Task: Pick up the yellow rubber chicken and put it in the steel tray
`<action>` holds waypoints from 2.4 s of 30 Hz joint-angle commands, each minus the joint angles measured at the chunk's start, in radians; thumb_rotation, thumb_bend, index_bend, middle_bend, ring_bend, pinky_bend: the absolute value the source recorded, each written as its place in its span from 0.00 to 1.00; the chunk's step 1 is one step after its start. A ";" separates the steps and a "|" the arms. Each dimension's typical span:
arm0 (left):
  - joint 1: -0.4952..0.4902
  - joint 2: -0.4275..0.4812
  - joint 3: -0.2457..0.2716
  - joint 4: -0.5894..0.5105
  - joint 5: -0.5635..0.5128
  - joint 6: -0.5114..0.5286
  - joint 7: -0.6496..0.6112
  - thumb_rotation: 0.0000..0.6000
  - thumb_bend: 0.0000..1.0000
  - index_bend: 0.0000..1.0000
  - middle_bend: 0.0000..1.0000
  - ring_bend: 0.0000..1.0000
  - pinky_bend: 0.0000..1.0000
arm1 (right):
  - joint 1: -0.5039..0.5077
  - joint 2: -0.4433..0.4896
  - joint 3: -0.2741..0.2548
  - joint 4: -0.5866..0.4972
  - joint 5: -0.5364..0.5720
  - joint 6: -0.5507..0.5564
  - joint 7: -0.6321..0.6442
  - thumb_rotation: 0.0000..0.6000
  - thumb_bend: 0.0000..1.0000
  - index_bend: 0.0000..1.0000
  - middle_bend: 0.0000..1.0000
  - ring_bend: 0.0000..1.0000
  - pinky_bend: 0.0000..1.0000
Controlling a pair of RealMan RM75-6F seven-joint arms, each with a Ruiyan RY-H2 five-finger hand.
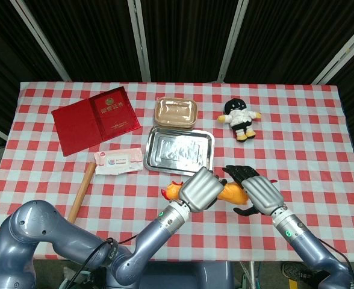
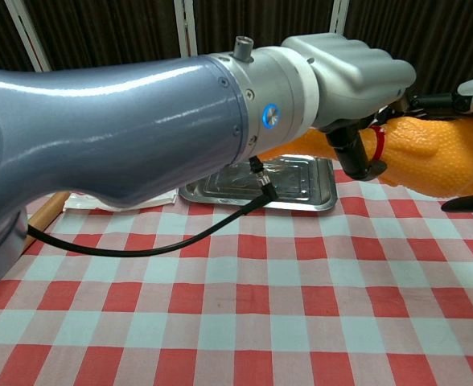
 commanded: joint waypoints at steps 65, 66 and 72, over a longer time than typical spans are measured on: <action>0.042 0.038 0.019 -0.019 0.060 -0.047 -0.020 1.00 0.67 0.54 0.61 0.55 0.62 | 0.032 -0.036 0.002 0.052 0.080 0.021 0.011 1.00 0.26 0.29 0.36 0.34 0.48; 0.042 0.035 0.021 -0.015 0.063 -0.045 -0.018 1.00 0.67 0.54 0.61 0.55 0.62 | 0.032 -0.031 0.000 0.050 0.078 0.018 0.017 1.00 0.22 0.22 0.30 0.29 0.44; 0.043 0.020 0.023 0.006 0.072 -0.034 -0.009 1.00 0.67 0.54 0.61 0.55 0.62 | 0.034 -0.009 -0.009 0.042 0.066 -0.001 0.035 1.00 0.13 0.02 0.13 0.13 0.33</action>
